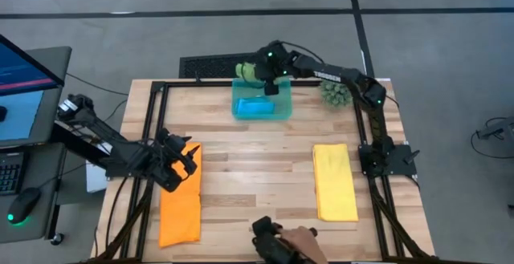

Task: Roll microfiber towels into tight, uniform cylinder then place into a basket
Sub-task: Put the rolled green towel into the green bin

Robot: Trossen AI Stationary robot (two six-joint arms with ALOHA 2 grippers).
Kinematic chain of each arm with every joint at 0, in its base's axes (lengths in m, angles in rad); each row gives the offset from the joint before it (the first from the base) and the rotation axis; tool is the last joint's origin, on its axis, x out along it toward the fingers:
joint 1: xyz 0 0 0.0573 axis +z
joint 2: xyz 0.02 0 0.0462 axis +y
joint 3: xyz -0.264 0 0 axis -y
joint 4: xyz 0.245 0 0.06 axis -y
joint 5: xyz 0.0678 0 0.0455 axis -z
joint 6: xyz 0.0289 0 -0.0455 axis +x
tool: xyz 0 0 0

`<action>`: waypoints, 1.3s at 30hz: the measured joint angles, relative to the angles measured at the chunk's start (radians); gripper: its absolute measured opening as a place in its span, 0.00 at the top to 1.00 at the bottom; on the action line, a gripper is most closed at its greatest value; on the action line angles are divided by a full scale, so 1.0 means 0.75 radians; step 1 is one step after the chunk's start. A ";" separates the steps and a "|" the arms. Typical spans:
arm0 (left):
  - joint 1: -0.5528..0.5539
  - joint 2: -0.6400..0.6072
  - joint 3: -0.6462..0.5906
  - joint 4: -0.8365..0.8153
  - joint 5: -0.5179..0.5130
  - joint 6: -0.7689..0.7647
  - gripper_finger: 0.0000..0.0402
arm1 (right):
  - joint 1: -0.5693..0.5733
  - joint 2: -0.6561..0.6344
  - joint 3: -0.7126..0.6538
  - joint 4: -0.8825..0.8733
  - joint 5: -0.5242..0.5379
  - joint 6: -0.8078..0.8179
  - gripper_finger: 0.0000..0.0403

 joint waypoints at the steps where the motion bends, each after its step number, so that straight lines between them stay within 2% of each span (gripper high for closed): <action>1: 0.014 0.000 0.000 0.000 0.004 0.011 0.49 | 0.008 0.019 0.008 -0.010 0.000 -0.014 0.91; 13: 0.137 -0.001 -0.001 0.005 0.097 0.105 0.49 | 0.070 0.227 0.161 -0.208 0.011 -0.062 0.91; 25: 0.145 -0.001 -0.001 0.020 0.112 0.129 0.49 | 0.076 0.242 0.198 -0.239 0.024 -0.023 0.86; 30: 0.145 -0.001 -0.001 0.020 0.112 0.131 0.49 | 0.087 0.242 0.198 -0.209 0.071 -0.022 0.79; 39: 0.145 -0.001 -0.001 0.020 0.114 0.132 0.49 | 0.109 0.239 0.222 -0.223 0.179 -0.021 0.61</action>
